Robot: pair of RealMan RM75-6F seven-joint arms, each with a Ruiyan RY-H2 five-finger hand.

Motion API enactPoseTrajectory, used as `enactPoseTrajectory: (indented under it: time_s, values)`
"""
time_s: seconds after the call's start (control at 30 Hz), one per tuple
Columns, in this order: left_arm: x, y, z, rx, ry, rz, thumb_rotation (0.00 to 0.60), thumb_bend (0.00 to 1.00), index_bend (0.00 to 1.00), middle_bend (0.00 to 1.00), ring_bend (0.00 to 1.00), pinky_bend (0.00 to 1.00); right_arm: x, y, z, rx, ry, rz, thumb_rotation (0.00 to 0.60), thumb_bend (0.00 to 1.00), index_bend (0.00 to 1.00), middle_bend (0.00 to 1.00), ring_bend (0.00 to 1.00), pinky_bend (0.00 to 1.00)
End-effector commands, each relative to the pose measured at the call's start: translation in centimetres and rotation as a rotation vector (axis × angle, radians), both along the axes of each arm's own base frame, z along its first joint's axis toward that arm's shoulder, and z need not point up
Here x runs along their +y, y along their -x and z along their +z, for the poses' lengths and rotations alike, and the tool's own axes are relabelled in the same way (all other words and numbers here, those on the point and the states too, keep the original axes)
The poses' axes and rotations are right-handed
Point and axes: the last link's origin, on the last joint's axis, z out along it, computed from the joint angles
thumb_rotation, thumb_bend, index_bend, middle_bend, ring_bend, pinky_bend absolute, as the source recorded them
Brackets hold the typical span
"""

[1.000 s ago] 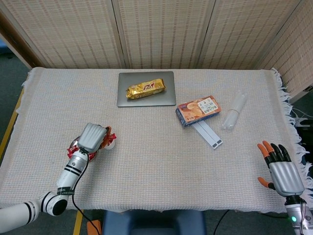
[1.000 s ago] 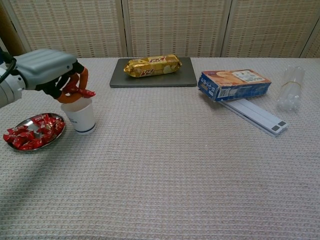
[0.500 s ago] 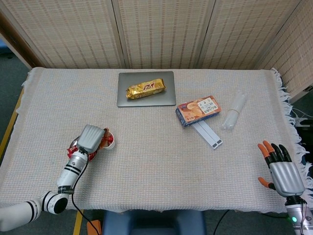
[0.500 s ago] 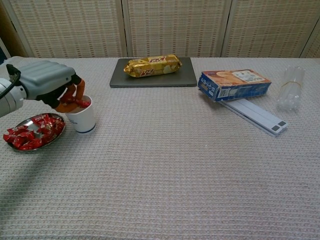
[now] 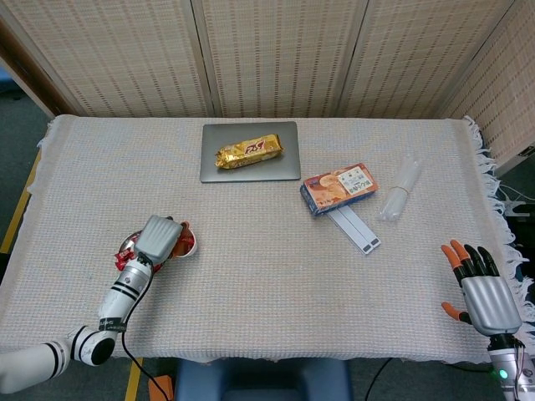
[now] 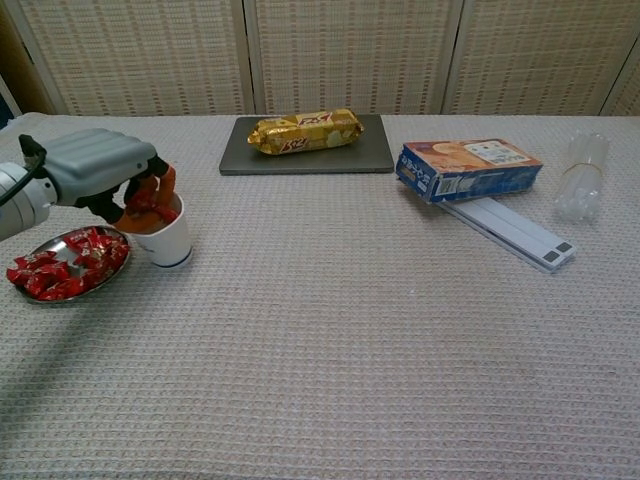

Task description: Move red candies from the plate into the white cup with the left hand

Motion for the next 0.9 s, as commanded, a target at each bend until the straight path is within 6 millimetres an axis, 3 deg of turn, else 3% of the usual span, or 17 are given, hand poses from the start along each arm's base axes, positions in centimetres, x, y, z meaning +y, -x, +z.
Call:
enactPoseTrajectory:
  time_s: [0.03, 0.63, 0.9]
  values:
    - [-0.1, 0.0, 0.2, 0.0, -0.001, -0.006, 0.6, 0.44, 0.32, 0.47, 0.5, 1.0, 0.0, 0.0, 0.0, -0.001, 0.0, 0.0, 0.6, 0.06, 0.0, 0.0, 0.0, 0.0]
    - [-0.1, -0.5, 0.7, -0.009, 0.024, 0.009, 0.6, 0.41, 0.18, 0.38, 0.44, 1.0, 0.0, 0.0, 0.2, -0.005, 0.005, -0.001, 0.6, 0.06, 0.0, 0.0, 0.0, 0.0]
    - [-0.5, -0.6, 1.2, -0.022, 0.041, 0.013, 0.6, 0.41, 0.16, 0.33, 0.39, 1.0, 0.1, 0.0, 0.2, -0.008, 0.007, 0.0, 0.6, 0.06, 0.0, 0.0, 0.0, 0.0]
